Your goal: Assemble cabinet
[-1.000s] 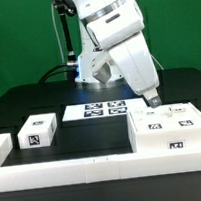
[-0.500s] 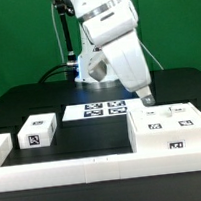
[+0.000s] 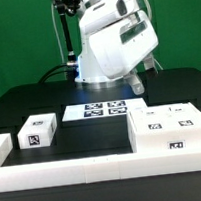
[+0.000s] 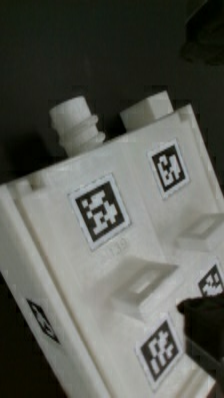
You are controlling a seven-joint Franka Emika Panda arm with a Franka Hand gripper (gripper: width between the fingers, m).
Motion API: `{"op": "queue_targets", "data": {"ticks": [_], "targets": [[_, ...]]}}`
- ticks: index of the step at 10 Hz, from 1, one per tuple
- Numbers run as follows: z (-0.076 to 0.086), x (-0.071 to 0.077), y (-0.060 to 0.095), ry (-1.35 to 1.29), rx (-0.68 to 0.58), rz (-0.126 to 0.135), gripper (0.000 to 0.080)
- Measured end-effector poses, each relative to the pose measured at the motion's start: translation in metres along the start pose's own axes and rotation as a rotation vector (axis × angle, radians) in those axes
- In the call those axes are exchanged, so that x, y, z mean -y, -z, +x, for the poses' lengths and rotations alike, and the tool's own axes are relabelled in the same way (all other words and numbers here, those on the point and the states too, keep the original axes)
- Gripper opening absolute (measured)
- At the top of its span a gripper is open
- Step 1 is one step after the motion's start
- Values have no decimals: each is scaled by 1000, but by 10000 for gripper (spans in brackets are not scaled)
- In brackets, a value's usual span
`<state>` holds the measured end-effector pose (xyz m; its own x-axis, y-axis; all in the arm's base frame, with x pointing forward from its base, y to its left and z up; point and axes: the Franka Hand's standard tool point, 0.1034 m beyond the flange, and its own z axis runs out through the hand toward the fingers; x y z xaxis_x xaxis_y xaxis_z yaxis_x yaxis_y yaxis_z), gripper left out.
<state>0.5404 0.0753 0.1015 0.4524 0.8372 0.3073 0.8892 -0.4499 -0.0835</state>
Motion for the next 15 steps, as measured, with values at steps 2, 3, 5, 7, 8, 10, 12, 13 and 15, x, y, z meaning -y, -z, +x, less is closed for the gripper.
{"op": "queue_targets", "data": {"ticks": [2,3,5,7,8,10,12,13,15], "targets": [[1,0,0,-127,-1,1,649],[3,-1,0,-259,-4,-10,649],[0,-2,10,-500,-15,-42,649],[16,15,7,-757,-65,-96,649],[12,22,0,-836,-79,-83,649],[12,21,1,-834,-75,-80,649],[11,23,0,-841,-73,-79,649],[11,32,-2,-888,-58,-82,649],[19,56,-2,-994,-45,-140,649]]}}
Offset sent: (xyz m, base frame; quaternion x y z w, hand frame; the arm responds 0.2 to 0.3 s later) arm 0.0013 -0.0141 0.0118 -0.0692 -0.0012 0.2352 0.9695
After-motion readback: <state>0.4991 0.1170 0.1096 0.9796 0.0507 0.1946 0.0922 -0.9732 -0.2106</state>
